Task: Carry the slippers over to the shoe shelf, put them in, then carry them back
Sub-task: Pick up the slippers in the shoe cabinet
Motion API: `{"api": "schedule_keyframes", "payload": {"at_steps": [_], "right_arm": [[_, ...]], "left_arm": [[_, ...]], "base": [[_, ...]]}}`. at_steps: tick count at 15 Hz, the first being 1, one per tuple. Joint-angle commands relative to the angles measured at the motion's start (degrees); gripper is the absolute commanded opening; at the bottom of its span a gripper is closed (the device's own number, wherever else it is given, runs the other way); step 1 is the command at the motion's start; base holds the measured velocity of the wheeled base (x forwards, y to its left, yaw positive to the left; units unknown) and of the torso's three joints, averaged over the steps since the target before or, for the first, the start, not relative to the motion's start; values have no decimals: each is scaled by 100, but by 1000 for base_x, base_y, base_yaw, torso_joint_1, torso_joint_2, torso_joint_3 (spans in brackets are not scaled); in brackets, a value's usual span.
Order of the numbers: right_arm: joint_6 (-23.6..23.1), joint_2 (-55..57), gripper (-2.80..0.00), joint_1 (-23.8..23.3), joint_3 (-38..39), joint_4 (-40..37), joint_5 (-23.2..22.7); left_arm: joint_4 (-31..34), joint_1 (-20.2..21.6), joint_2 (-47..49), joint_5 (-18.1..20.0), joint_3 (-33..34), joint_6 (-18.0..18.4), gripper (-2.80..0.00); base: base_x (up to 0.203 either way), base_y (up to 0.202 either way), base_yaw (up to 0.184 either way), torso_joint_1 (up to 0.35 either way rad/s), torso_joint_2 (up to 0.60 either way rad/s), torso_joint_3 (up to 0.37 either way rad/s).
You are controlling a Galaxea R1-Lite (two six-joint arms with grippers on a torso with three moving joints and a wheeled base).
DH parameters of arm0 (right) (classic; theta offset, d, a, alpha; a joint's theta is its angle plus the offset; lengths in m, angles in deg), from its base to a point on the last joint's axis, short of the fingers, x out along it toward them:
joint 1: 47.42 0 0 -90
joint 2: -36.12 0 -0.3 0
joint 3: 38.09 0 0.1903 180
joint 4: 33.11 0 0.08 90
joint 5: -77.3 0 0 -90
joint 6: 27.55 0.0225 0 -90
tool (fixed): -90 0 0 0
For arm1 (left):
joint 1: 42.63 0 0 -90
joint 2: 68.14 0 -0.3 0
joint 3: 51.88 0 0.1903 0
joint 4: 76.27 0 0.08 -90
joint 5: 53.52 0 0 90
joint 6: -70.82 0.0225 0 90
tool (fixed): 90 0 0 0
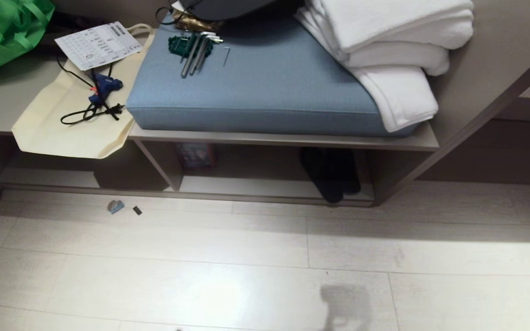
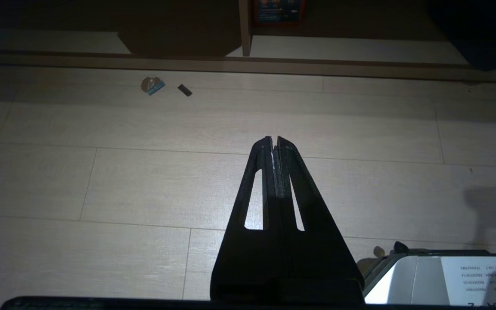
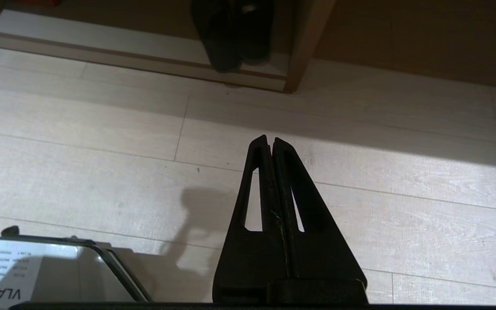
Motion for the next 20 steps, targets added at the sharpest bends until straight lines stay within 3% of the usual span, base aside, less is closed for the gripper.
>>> {"api": "schedule_keyframes", "payload": {"at_steps": [1,20], "right_arm": [[-4,9,-280,0,1,0,-2],[-13,9,-280,0,1,9,-2]], "left_arm": [[-4,0,5,0,0,-2,-280],[-4,0,5,0,0,-2,-280]], "base": [[0,0,0,4,-4,203],[0,0,0,2,1,203]]}}
